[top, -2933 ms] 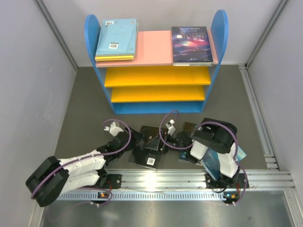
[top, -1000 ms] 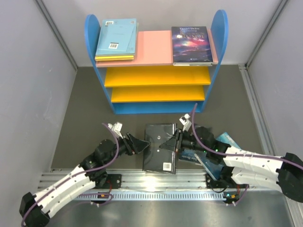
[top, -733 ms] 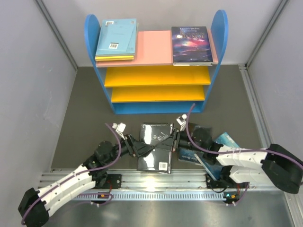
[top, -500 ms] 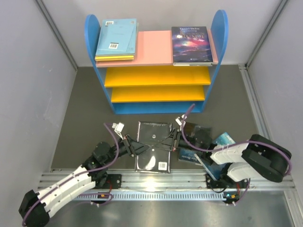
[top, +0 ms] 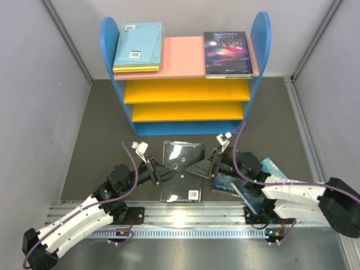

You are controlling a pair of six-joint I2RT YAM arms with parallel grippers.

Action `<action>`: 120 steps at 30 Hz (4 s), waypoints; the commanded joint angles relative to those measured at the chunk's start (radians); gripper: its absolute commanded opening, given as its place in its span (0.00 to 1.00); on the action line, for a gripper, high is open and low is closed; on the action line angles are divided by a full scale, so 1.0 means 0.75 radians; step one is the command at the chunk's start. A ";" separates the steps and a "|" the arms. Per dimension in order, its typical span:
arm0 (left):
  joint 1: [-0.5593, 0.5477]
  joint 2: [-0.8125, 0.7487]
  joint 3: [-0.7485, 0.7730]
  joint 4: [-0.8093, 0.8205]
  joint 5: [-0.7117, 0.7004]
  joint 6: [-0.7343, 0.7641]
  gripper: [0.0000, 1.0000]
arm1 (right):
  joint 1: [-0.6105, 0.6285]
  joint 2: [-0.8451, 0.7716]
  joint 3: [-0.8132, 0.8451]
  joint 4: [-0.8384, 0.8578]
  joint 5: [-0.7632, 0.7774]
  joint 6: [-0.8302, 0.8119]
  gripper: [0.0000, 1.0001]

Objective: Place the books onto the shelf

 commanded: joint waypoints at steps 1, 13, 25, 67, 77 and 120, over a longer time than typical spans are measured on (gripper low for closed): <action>0.010 -0.005 0.147 -0.104 -0.195 0.099 0.00 | -0.014 -0.187 0.073 -0.217 0.071 -0.128 0.98; 0.010 0.040 0.327 -0.053 -0.420 -0.010 0.00 | -0.003 -0.253 -0.115 -0.056 0.120 -0.010 0.94; 0.012 0.075 0.289 0.000 -0.557 -0.079 0.00 | 0.031 -0.155 -0.125 0.188 0.102 0.090 0.44; 0.010 -0.072 0.227 -0.355 -0.569 0.041 0.99 | 0.125 -1.171 0.288 -1.161 0.627 -0.312 0.00; 0.010 -0.248 -0.032 -0.366 -0.637 0.003 0.99 | 0.125 -1.014 0.782 -1.395 0.619 -0.427 0.00; 0.012 0.427 -0.374 0.491 -0.490 0.009 0.96 | -1.069 0.048 1.707 -1.393 0.218 0.023 0.00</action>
